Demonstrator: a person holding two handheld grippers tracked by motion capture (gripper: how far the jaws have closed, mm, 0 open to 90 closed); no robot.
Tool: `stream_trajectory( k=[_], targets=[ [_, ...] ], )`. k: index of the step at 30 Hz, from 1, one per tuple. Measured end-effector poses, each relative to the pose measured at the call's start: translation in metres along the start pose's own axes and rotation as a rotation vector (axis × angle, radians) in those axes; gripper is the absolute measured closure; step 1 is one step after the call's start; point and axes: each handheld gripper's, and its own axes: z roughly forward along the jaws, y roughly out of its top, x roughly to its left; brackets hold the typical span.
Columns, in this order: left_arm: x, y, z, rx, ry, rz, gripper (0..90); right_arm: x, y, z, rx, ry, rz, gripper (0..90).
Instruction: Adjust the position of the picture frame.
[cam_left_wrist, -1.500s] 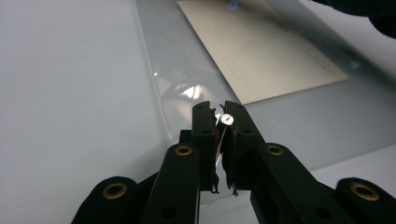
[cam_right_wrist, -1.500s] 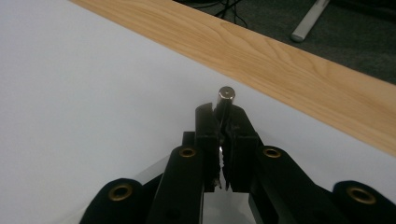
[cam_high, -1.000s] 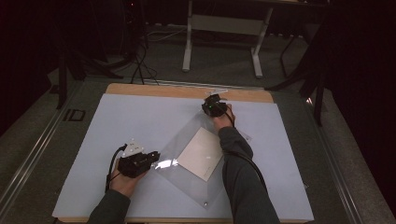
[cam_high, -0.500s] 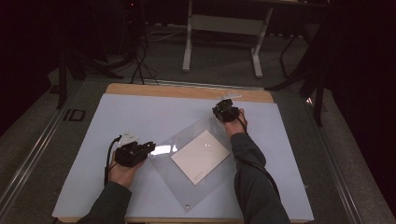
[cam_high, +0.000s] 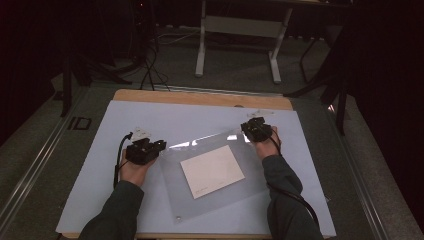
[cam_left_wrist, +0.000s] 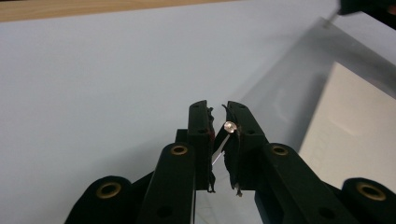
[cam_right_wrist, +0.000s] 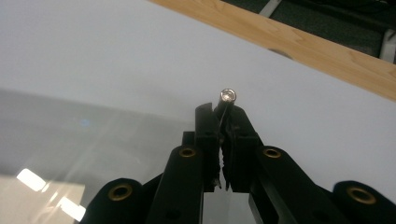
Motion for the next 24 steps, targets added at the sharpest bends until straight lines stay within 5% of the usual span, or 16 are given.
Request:
stream_trajectory(
  k=[10, 24],
  targets=[
    [0.006, 0.021, 0.025, 0.024, 0.027, 0.028, 82.4, -0.004, -0.029, -0.031, -0.017, -0.004, -0.008, 85.7],
    [0.013, 0.035, 0.055, 0.058, 0.059, 0.03, 83.5, -0.006, -0.048, -0.039, -0.02, 0.001, 0.005, 85.7]
  ],
)
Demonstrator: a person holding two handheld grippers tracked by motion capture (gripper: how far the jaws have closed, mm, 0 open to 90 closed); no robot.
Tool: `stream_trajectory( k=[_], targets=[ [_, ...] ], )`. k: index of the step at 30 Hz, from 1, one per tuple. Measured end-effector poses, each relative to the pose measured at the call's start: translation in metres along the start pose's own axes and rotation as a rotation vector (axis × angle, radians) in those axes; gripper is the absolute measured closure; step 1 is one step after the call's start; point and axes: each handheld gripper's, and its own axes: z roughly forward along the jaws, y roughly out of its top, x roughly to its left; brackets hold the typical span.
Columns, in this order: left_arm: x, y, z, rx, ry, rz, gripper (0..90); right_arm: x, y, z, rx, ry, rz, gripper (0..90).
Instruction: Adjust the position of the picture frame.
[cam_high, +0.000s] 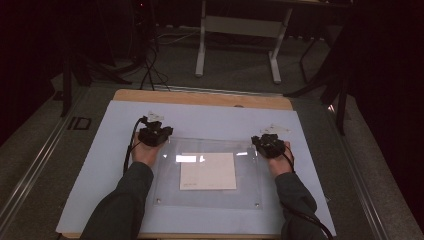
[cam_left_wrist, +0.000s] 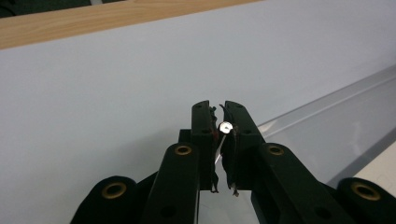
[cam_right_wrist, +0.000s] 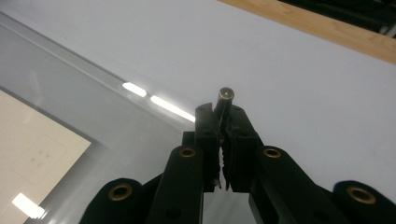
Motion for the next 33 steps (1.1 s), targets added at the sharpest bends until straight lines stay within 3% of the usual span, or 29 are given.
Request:
stream_trajectory(
  k=[15, 33],
  targets=[
    [0.004, -0.013, -0.003, 0.014, -0.001, -0.016, 83.5, 0.005, -0.007, 0.011, 0.006, 0.03, 0.017, 85.6],
    [0.0, -0.016, -0.003, 0.004, -0.004, -0.012, 83.2, 0.002, -0.014, 0.006, -0.008, 0.047, 0.015, 85.5]
  ],
)
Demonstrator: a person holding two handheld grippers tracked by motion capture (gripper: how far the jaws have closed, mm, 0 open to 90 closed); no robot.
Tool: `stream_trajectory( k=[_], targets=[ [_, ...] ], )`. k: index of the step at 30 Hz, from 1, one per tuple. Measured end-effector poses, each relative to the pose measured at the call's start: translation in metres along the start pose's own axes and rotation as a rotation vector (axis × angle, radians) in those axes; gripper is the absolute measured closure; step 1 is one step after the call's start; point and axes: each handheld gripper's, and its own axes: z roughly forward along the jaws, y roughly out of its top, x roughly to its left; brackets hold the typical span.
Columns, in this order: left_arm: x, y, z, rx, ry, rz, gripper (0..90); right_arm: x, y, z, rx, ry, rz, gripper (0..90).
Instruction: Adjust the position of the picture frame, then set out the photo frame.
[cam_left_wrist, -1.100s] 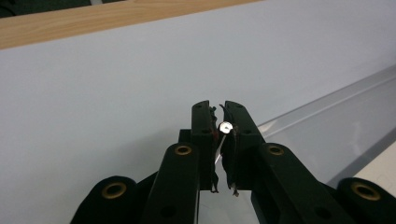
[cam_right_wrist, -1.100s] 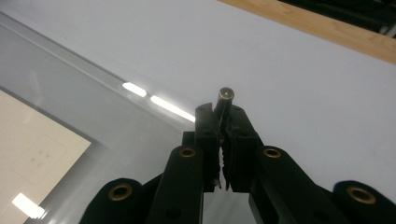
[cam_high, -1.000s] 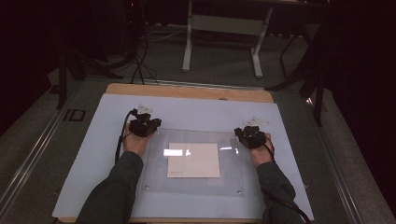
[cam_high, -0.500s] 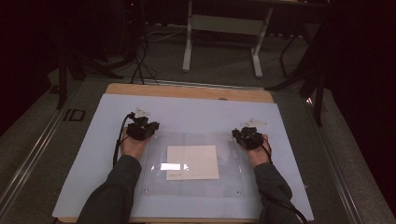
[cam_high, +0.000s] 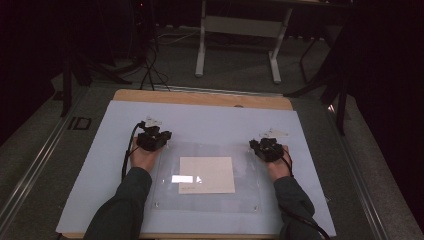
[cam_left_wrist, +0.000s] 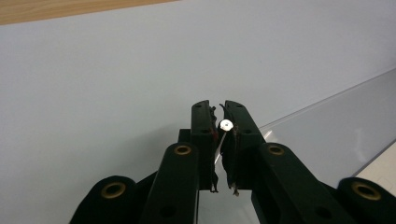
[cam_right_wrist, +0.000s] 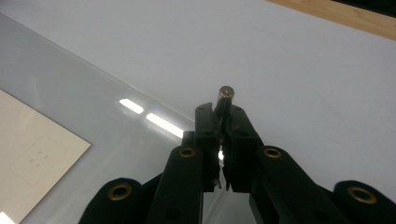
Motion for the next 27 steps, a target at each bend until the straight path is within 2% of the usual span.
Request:
stream_trajectory(
  k=[21, 27],
  targets=[
    [-0.0016, -0.0018, -0.0012, -0.005, 0.011, -0.003, 83.2, -0.0034, -0.0011, 0.0031, -0.018, 0.021, 0.01, 85.4],
    [0.0007, -0.003, -0.0016, -0.012, -0.009, -0.025, 82.1, -0.0053, -0.0025, 0.0032, -0.03, 0.035, 0.018, 84.3]
  ],
)
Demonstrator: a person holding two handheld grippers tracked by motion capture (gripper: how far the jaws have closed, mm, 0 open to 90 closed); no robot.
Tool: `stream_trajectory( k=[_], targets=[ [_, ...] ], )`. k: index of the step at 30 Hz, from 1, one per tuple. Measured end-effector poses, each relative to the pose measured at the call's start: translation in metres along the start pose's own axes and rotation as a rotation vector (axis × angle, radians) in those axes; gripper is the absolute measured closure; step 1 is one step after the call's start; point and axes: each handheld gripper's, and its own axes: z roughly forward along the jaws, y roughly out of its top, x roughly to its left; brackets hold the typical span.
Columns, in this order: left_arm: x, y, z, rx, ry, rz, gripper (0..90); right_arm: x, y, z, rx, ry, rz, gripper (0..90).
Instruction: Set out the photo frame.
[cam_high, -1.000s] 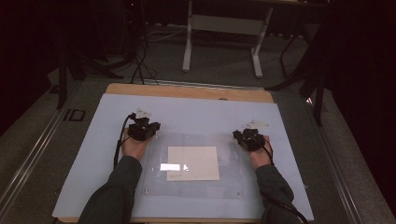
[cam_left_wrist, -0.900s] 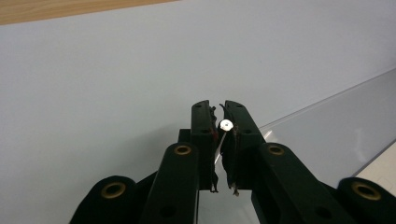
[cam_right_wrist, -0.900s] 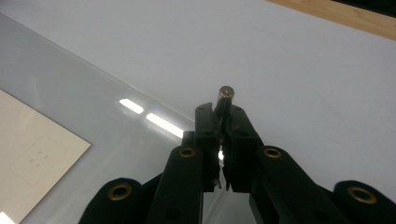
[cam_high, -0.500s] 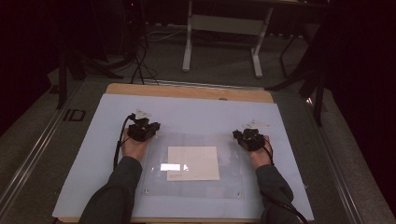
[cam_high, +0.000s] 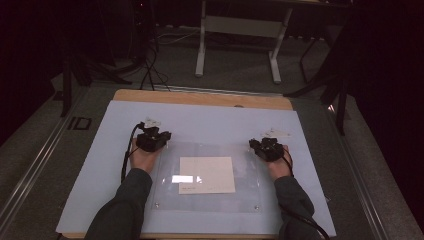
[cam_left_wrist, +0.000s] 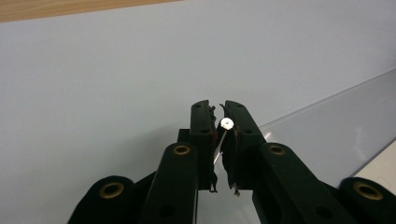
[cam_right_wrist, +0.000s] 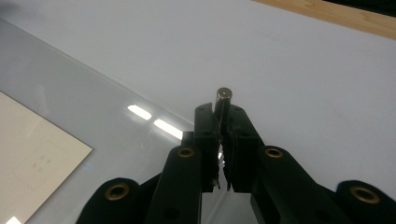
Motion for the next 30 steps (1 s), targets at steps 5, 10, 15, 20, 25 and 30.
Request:
stream_trajectory(
  k=[5, 10, 15, 20, 25, 30],
  targets=[
    [0.003, -0.004, -0.005, -0.022, -0.024, -0.014, 75.2, -0.004, 0.002, -0.004, -0.044, 0.012, 0.037, 76.0],
    [0.003, -0.009, -0.013, -0.036, -0.021, -0.004, 72.0, -0.005, 0.005, -0.007, -0.045, 0.042, 0.025, 73.1],
    [0.004, -0.014, -0.017, -0.046, -0.023, 0.013, 68.5, -0.005, 0.003, -0.006, -0.045, 0.026, 0.035, 79.6],
    [0.004, -0.016, -0.021, -0.081, -0.049, 0.035, 67.1, -0.004, 0.002, -0.005, -0.057, 0.031, 0.041, 84.5],
    [0.003, -0.013, -0.016, -0.078, -0.049, 0.063, 72.3, -0.004, 0.002, -0.004, -0.056, 0.029, 0.03, 85.1],
    [0.005, -0.011, -0.011, -0.088, -0.032, 0.043, 82.4, -0.005, 0.003, -0.003, -0.059, 0.032, 0.032, 85.2]
  ],
)
